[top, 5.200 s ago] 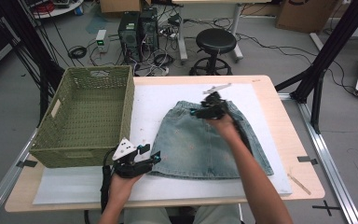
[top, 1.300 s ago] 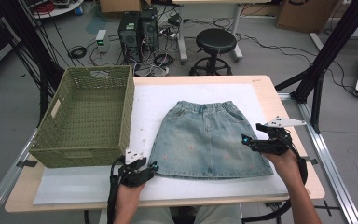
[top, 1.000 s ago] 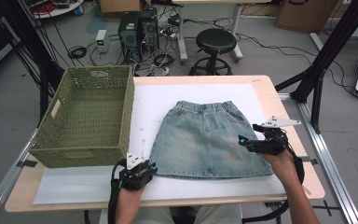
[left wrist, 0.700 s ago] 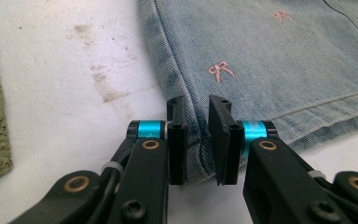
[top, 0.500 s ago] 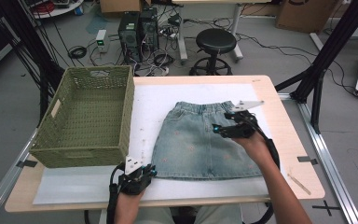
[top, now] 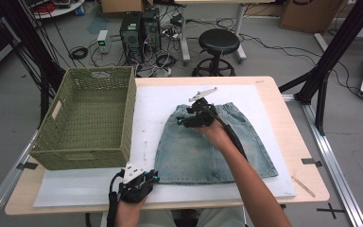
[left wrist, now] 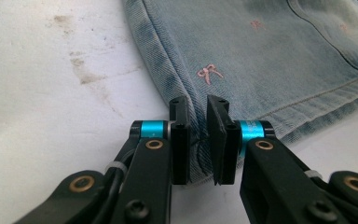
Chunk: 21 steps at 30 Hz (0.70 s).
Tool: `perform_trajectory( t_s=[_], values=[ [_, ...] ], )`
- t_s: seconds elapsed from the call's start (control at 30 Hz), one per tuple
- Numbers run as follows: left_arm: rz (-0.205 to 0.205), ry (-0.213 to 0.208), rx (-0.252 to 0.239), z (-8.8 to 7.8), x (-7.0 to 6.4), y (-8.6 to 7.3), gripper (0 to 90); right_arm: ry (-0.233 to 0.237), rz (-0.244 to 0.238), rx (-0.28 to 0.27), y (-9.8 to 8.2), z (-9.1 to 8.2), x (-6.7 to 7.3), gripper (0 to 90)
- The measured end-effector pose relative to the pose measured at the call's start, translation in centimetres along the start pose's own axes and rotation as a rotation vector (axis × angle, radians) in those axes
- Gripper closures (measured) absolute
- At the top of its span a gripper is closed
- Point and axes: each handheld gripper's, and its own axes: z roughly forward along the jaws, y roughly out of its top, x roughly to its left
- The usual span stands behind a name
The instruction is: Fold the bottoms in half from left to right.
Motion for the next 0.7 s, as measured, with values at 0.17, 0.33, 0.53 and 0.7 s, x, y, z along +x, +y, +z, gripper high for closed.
perform_trajectory(
  t_s=[0.17, 0.33, 0.53, 0.7],
  values=[
    [-0.001, -0.011, -0.005, -0.1, 0.0, -0.1, 80.2, 0.012, 0.003, 0.063, 0.9, 3.1, 0.9, 43.0],
    [0.000, -0.022, -0.006, -0.3, 0.0, -0.3, 80.6, 0.012, -0.021, 0.114, 1.7, 5.6, 2.3, 47.4],
    [0.000, -0.027, -0.010, -0.4, 0.0, -0.4, 80.8, -0.009, -0.039, 0.179, 1.7, 7.5, 3.2, 58.4],
    [-0.004, -0.028, -0.016, -0.4, 0.0, -0.4, 80.9, -0.031, -0.060, 0.222, 1.7, 8.1, 3.7, 72.5]
  ],
)
